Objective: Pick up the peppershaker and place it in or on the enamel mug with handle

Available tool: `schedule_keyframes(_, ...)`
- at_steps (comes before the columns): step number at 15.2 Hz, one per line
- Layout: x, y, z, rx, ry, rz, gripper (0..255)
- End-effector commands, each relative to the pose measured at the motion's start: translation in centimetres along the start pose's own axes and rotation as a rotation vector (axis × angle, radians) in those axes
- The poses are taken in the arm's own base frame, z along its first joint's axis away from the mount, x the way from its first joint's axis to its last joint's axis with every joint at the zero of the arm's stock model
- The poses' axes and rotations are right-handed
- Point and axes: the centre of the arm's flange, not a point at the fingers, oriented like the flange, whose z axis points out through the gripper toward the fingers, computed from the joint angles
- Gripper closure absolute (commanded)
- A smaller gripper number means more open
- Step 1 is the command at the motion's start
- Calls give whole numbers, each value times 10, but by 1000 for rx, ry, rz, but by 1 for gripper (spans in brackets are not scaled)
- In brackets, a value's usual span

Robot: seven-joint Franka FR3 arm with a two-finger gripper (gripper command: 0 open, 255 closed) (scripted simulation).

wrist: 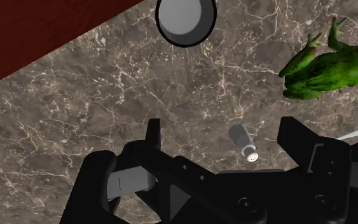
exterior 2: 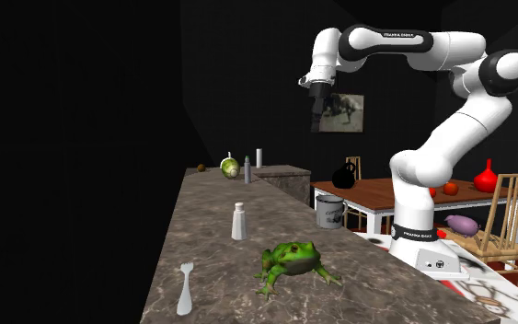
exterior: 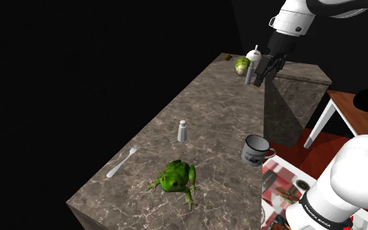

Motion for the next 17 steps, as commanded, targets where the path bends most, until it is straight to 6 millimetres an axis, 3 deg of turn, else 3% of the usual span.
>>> schedule_keyframes(1,0,0,0,0,0,0,0)
schedule_keyframes(17,123,-86,151,-1,-21,-41,0)
